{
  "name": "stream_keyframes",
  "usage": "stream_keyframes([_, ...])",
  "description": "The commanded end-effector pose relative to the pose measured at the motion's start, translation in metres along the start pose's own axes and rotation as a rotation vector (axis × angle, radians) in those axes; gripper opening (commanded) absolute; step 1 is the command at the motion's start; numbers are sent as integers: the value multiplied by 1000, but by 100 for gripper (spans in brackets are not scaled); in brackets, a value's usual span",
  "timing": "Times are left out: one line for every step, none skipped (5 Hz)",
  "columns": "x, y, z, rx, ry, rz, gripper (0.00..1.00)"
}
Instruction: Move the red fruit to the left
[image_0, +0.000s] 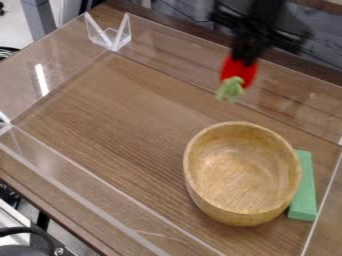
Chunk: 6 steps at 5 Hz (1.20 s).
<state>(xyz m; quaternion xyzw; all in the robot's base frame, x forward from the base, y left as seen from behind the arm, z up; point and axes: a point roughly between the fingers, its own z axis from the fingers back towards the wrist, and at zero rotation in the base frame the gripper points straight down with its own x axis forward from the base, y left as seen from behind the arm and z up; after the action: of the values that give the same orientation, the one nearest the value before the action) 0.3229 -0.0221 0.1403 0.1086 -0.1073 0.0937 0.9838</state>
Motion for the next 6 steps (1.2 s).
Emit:
stream_keyframes([17, 18, 0, 11, -23, 101, 0])
stream_keyframes([14, 15, -10, 13, -26, 54, 0])
stream_keyframes([8, 11, -16, 12, -34, -2, 0])
stream_keyframes([10, 2, -30, 21, -36, -23, 0])
stream_keyframes([13, -7, -44, 20, -29, -38, 0])
stream_keyframes([5, -1, -51, 30, -15, 13, 0])
